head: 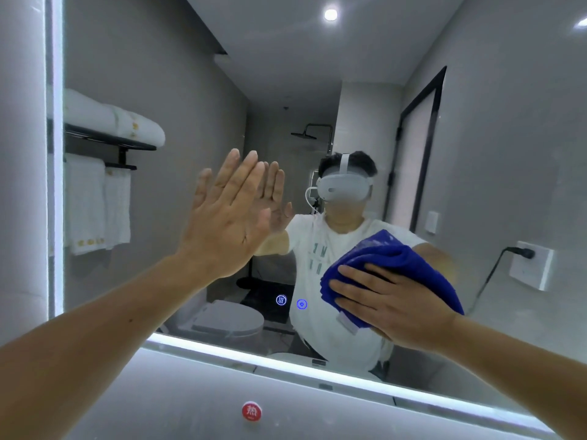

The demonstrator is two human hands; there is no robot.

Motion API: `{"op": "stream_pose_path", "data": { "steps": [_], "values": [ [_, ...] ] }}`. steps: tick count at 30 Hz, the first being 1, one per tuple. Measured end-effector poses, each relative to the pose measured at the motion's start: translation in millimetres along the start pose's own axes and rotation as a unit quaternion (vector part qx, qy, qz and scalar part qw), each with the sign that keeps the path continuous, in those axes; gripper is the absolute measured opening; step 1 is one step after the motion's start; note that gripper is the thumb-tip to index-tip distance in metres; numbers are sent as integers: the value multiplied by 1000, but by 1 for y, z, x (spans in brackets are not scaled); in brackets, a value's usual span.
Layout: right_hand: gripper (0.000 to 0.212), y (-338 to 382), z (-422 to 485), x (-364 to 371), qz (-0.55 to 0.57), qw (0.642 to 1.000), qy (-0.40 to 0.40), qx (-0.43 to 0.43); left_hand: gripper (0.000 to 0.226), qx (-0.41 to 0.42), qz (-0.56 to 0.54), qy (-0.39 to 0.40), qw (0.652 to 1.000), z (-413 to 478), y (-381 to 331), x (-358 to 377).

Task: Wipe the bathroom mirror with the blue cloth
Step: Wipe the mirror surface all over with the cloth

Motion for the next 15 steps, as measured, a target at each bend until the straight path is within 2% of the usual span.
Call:
{"op": "stream_pose_path", "data": {
  "steps": [2,5,9,11,15],
  "values": [
    [57,2,23,-7,-6,1000,6,-2,77,-7,6,9,1000,-3,8,8],
    [51,10,82,-20,-11,999,-21,-23,68,-22,1,5,1000,-9,23,11],
    [49,21,169,-43,-10,996,-73,-50,65,-26,29,-18,999,-22,50,-4],
    [52,34,208,-48,-10,996,-71,-52,64,-37,45,-26,998,-29,70,-15],
    [54,38,231,-54,1,995,-88,-50,65,-47,73,-24,996,-34,92,-30]
  ]
}}
Point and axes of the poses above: each hand's wrist, its own z-axis towards the middle knuckle, its own x-axis out of the palm, y = z × x, the point moved 8 cm from there along z, towards the middle knuckle, and after that the axes turned 5 degrees about -x, right-handed, at the moved point
